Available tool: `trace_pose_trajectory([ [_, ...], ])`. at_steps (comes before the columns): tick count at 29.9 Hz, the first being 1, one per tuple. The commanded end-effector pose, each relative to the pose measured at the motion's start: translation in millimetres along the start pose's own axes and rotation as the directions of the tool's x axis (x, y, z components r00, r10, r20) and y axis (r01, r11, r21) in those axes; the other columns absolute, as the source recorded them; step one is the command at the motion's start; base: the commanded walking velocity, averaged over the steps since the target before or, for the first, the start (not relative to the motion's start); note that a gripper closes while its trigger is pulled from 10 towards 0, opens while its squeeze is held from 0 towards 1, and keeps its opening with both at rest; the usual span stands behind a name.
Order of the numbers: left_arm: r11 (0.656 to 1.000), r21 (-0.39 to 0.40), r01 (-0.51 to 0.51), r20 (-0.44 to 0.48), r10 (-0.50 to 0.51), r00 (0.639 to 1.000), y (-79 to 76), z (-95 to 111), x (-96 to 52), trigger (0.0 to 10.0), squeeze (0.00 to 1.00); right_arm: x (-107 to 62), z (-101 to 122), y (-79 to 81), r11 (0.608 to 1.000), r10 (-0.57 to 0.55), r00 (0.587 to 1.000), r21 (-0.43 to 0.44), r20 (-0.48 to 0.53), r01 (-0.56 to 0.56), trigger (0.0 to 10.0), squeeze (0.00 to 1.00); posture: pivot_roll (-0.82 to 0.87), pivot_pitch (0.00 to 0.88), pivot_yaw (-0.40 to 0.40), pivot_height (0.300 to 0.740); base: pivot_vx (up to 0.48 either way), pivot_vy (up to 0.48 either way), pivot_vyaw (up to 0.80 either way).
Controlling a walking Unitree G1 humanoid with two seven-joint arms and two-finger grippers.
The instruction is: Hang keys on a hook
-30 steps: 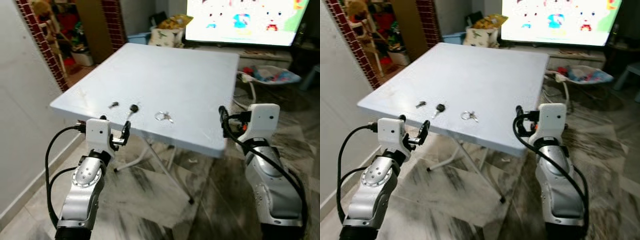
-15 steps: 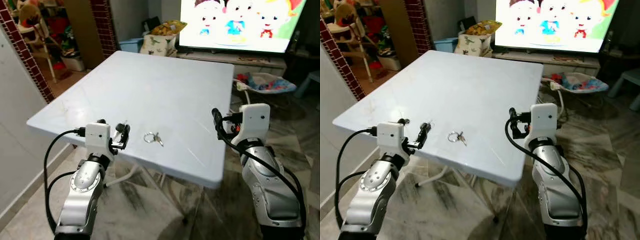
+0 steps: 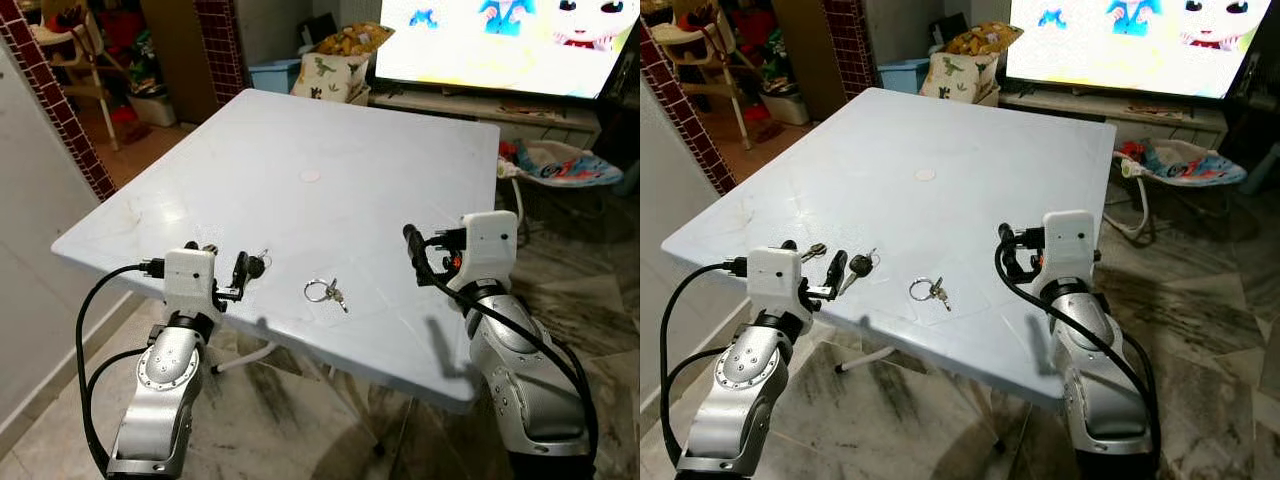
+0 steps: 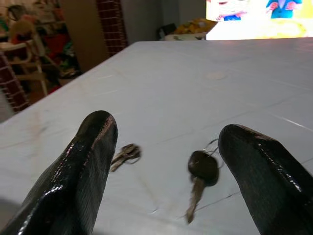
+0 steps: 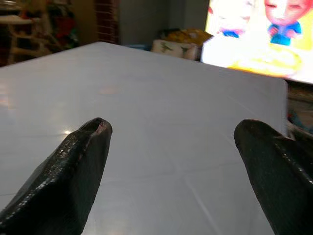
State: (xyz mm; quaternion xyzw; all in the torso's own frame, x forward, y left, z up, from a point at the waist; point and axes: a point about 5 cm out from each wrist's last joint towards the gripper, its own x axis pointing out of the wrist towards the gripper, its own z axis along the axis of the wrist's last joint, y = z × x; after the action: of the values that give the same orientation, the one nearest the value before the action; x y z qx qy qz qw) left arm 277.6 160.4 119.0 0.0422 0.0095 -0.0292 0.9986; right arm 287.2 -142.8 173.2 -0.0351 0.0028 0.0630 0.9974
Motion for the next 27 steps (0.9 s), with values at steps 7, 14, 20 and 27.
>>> trace_pose_trajectory([
  [7,0.999,0.028,0.018,-0.006,-0.018,1.000,-2.6,4.5,1.4,10.0,0.00,-2.4,2.6,-2.2,1.000,-0.029,0.999,-0.004,-0.012,0.029,10.0,0.00,-0.07,0.021,0.043,0.740,0.000,0.000,0.80],
  [14,0.999,0.006,0.045,-0.013,-0.045,0.999,-3.6,4.7,-0.1,10.0,0.00,-2.0,3.3,-1.3,0.999,-0.040,0.999,0.008,-0.013,0.040,10.0,0.00,-0.06,0.029,0.043,0.740,0.000,0.000,0.46],
  [20,0.997,-0.012,0.075,-0.022,-0.076,0.997,-6.4,4.7,-2.8,10.0,0.00,-0.5,2.5,-0.7,0.999,-0.040,0.999,0.024,-0.019,0.040,10.0,0.00,-0.06,0.038,0.047,0.740,0.000,-0.095,0.00],
  [27,0.996,-0.013,0.088,-0.028,-0.089,0.996,-7.4,4.4,-2.9,10.0,0.00,-0.2,1.0,0.5,0.999,-0.040,0.999,0.020,-0.026,0.040,10.0,0.00,-0.06,0.041,0.054,0.740,0.000,-0.314,0.00],
])
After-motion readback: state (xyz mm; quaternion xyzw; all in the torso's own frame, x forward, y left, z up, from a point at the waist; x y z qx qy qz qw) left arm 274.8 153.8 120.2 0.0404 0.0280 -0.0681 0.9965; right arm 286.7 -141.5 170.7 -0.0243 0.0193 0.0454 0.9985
